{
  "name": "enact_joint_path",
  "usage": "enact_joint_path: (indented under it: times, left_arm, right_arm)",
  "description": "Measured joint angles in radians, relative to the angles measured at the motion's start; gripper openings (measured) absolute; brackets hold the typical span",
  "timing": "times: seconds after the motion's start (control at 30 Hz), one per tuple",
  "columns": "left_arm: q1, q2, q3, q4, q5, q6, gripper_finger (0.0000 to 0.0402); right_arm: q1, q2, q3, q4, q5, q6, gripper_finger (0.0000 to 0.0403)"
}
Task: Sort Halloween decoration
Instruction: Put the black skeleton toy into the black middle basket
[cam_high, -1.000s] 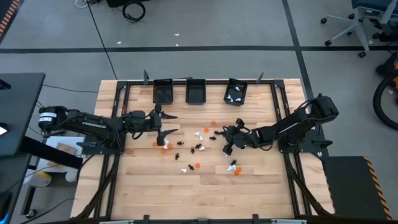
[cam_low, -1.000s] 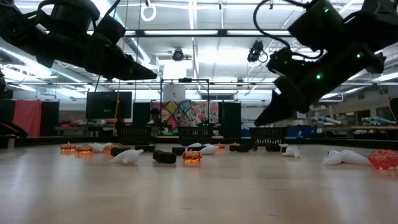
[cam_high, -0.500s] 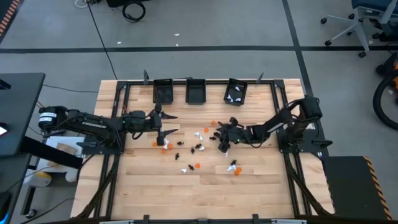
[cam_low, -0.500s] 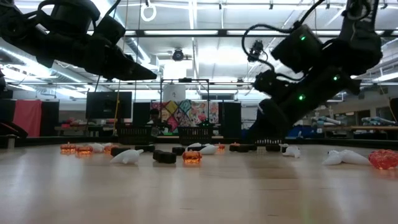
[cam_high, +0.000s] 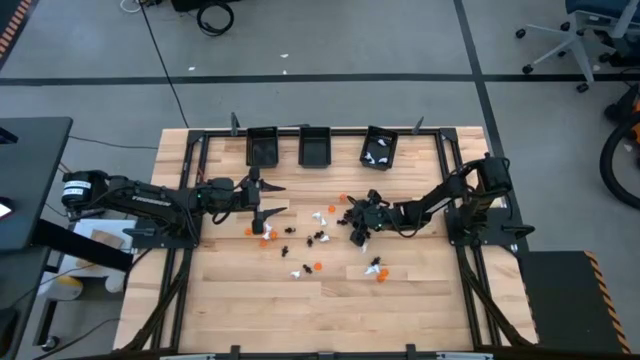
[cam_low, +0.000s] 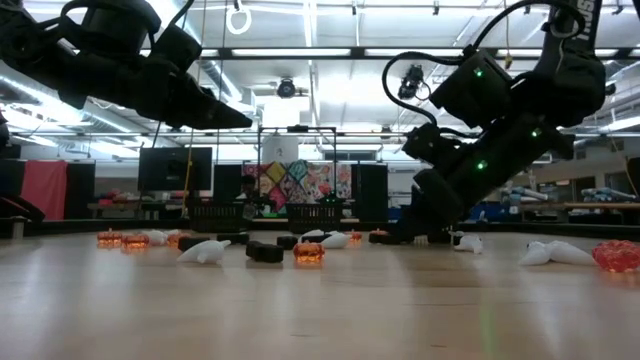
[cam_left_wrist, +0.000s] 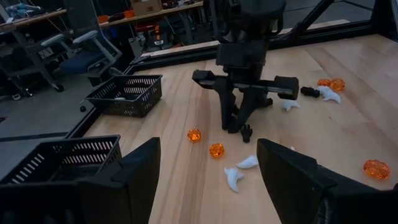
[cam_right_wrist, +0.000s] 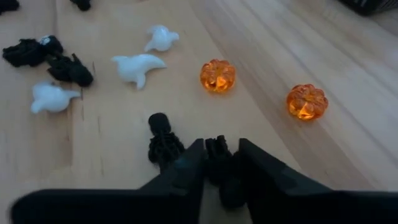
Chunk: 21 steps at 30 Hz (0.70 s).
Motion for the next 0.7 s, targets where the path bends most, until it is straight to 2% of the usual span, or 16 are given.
enact_joint_path:
  times: [0.13,0.37,0.47,0.6,0.7]
  left_arm:
    - [0.0,0.0,0.0,0.0,0.0,0.0,0.0254]
    - [0.0,0.0,0.0,0.0,0.0,0.0,0.0254]
    - [0.0,0.0,0.0,0.0,0.0,0.001,0.0254]
    - [0.0,0.0,0.0,0.0,0.0,0.014,0.0254]
    - [0.0,0.0,0.0,0.0,0.0,0.015,0.0254]
  right_arm:
    - [-0.003,-0.023,-0.003,-0.013,-0.011,-0.009,0.0046]
    - [-0.041,-0.039,0.045,-0.049,-0.038,-0.043,0.0045]
    - [-0.082,-0.037,0.117,-0.081,-0.057,-0.097,0.0046]
    - [-0.148,-0.022,0.216,-0.085,-0.133,-0.166,0.0048]
    - [-0.191,-0.013,0.299,-0.128,-0.144,-0.208,0.0049]
